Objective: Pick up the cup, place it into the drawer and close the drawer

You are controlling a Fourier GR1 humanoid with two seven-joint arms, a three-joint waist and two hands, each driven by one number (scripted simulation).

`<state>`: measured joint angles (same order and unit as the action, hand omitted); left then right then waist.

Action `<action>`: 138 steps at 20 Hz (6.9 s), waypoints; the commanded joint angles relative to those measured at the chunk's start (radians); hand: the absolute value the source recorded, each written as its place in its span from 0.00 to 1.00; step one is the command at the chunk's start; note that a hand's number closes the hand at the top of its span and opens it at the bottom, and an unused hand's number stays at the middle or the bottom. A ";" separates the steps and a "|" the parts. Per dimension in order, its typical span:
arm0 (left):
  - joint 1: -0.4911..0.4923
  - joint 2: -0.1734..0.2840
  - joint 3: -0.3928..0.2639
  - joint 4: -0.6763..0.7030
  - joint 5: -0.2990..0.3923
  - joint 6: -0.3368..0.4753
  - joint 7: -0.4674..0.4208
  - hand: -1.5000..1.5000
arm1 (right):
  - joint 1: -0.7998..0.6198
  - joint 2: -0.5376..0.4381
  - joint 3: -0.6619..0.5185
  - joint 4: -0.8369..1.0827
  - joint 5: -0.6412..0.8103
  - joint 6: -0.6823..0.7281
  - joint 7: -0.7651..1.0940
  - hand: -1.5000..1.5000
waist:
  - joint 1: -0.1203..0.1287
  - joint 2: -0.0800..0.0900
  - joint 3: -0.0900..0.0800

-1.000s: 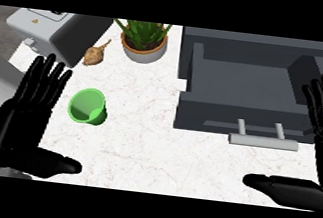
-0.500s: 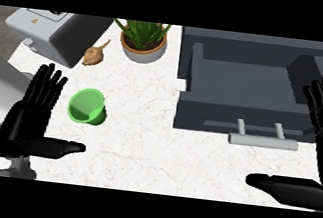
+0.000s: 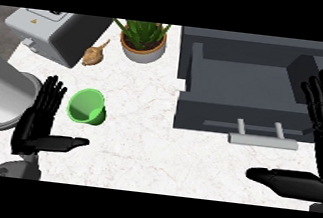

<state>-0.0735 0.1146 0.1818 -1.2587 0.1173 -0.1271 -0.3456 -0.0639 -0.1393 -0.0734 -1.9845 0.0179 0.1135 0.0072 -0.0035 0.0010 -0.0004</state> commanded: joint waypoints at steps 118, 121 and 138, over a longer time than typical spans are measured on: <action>-1.153 -0.115 -0.297 0.654 0.227 0.377 0.028 1.00 | -0.043 -0.061 -0.144 0.062 -0.112 0.119 0.005 0.00 | -0.038 0.007 0.001; -1.127 -0.115 -0.391 0.657 0.295 0.435 0.010 1.00 | 0.015 -0.034 -0.113 0.053 -0.068 0.115 -0.038 0.00 | -0.033 0.004 0.001; -1.204 -0.115 -0.691 0.883 0.410 0.479 0.035 0.00 | -0.023 -0.060 -0.118 0.047 -0.114 0.156 -0.018 0.00 | -0.085 0.016 0.001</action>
<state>-1.2727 0.0003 -0.4556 -0.4135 0.5168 0.3546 -0.3211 -0.1029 -0.1882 -0.1885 -1.8999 -0.0730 0.2498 -0.0291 -0.0765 0.0157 0.0011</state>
